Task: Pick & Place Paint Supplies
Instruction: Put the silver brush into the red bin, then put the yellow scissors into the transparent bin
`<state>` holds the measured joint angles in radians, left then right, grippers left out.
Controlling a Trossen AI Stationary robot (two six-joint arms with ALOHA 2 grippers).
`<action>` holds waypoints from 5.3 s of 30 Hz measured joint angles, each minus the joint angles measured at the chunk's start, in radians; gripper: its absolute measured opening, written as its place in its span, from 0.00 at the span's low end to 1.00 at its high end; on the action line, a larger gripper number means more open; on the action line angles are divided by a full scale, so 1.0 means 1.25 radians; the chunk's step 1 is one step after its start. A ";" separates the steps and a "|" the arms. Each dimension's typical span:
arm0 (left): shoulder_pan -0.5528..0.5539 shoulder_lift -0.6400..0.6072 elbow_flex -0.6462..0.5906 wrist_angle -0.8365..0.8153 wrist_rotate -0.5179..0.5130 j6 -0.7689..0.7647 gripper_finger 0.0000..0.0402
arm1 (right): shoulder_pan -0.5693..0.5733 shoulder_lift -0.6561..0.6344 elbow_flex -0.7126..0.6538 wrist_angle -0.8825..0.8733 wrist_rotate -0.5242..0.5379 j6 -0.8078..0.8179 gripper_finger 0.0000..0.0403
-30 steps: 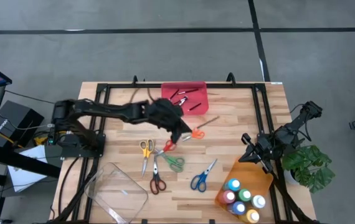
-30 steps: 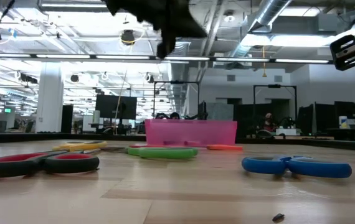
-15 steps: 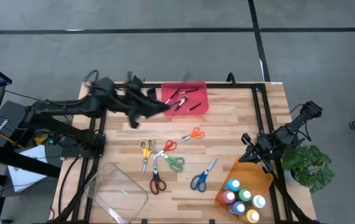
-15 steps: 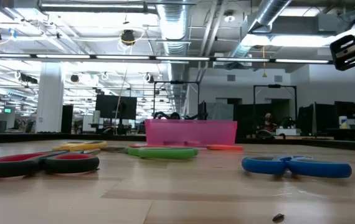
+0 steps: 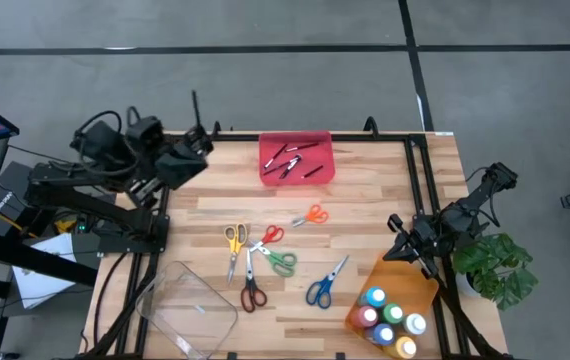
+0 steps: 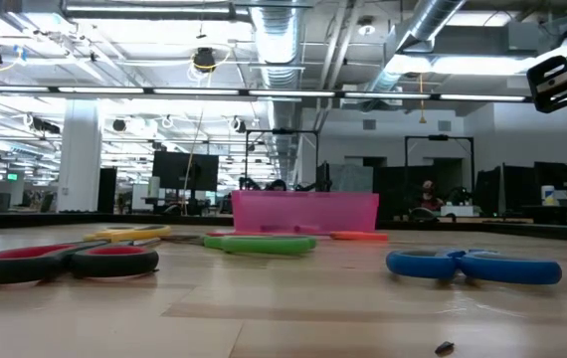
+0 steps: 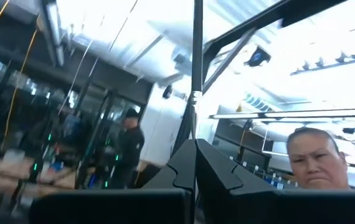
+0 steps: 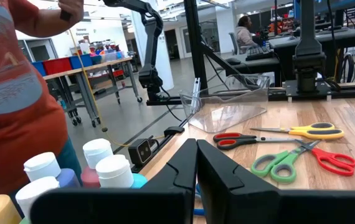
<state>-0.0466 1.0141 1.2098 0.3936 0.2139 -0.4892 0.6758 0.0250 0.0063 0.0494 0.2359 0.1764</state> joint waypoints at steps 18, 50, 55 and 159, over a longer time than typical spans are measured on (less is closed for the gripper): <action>0.025 -0.013 0.000 -0.098 -0.113 0.080 0.00 | 0.000 0.000 0.000 0.000 0.000 0.000 0.02; 0.365 0.675 0.000 -0.495 -0.202 0.069 0.00 | 0.000 0.000 0.000 0.000 0.000 0.000 0.02; 0.366 0.694 0.000 -0.496 -0.208 0.031 0.00 | 0.000 0.000 0.000 0.000 0.000 0.000 0.02; 0.021 0.419 -0.417 -0.845 -0.228 -0.762 0.36 | 0.000 0.000 0.000 0.000 0.000 0.000 0.02</action>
<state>-0.0208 1.5375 0.6889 -0.6628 -0.0708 -1.4413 0.6758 0.0254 0.0059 0.0498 0.2363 0.1764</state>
